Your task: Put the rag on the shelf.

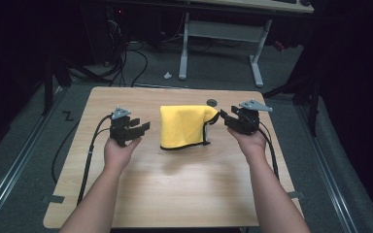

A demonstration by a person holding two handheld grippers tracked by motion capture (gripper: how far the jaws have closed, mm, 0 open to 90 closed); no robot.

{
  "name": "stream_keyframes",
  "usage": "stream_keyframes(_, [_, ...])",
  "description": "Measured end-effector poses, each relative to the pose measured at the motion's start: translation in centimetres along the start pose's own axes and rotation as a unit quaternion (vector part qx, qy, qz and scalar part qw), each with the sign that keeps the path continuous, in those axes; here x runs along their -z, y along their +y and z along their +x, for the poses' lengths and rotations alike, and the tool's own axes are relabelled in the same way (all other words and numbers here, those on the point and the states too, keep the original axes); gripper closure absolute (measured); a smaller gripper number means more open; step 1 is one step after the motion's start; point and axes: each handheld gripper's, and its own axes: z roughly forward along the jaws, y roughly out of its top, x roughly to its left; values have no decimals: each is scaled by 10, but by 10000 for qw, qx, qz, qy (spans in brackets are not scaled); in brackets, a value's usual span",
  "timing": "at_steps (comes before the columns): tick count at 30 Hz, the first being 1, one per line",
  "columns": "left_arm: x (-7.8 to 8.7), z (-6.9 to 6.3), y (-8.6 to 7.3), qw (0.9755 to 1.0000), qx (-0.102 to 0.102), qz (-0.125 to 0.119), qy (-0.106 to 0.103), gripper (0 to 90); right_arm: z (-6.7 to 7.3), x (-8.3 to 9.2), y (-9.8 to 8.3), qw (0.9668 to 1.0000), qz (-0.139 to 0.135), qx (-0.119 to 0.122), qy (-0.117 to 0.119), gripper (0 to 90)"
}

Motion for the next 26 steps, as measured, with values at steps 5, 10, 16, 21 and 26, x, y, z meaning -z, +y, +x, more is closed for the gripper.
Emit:
stream_keyframes(5, [11, -6, -22, 9997, -244, 66, -58, 465, 1, 15, -16, 9997, -39, 206, -114, 477])
stream_keyframes(10, [32, -19, -54, 9987, -438, 120, -221, 440, 6, 33, -41, 9995, -40, 299, -113, 453])
stream_keyframes(16, [70, -32, -103, 9973, -584, 240, -386, 425, 23, 62, -88, 9994, 96, 299, -115, 438])
stream_keyframes(21, [79, -42, -127, 9952, -703, 557, -401, 426, 51, 90, -138, 9988, -34, 386, -314, 470])
stream_keyframes(26, [75, -47, -125, 9948, -652, 507, -589, 417, 60, 91, -151, 9980, 301, 550, -112, 457])
